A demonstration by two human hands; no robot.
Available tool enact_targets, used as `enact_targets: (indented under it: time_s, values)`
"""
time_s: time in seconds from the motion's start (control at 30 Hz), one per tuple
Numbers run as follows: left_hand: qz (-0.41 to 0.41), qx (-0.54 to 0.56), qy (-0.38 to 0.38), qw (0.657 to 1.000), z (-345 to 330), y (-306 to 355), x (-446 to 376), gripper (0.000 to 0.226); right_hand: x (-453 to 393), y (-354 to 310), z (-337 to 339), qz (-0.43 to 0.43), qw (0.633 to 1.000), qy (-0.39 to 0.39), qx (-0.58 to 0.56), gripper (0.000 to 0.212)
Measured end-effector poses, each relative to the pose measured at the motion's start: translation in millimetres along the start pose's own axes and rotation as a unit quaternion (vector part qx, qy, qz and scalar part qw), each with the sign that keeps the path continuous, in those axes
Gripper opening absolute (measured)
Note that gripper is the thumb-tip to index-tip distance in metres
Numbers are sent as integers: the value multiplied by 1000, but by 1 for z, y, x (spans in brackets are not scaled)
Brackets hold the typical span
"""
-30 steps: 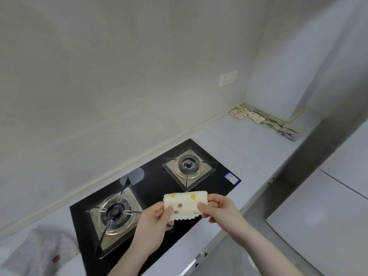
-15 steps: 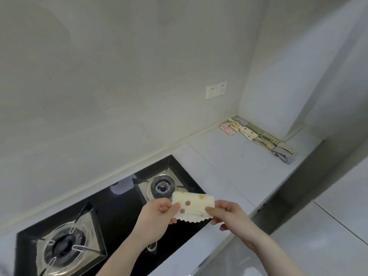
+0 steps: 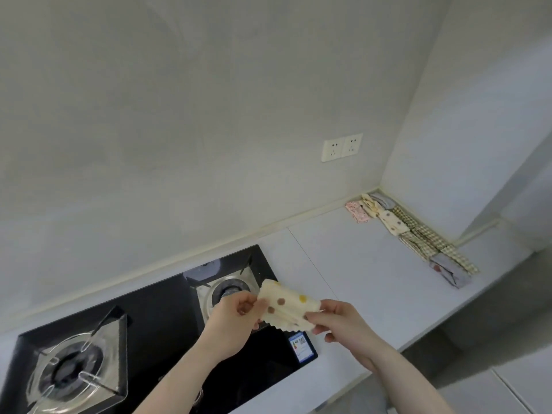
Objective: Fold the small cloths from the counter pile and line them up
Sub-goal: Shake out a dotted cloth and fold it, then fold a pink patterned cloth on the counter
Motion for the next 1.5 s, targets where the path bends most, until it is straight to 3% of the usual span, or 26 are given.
enact_targets:
  time_s: [0.2,0.53,0.77,1.2,1.43,1.5]
  values:
    - [-25,17,-24,999,-12,19,-34,10,-24,14,35,-25,987,86,-132,19]
    - [-12,-21,-34,999,-33,35,-95,7,-116,69,150,-128,906,241,-324,20]
    - [33,-9,-23,999,-83,58,-155,8,-196,83,259,-187,903,279,-267,15]
    - [101,3,52,994,-127,87,-205,8,-317,81,374,-243,912,274,-186,12]
    - [136,25,105,985,-134,88,-201,10,-342,58,397,-187,942,175,-217,16]
    - [140,28,106,984,-136,88,-198,9,-345,60,403,-180,939,187,-227,16]
Point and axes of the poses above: each hand's wrist, its own x-axis away from the middle knuckle, its own z-axis out of the back of the hand, y = z × x, the point moved 2 cm from there along -x, towards the middle knuckle, and after that the axes turned 4 degrees about -y, right-handed, at the moved point
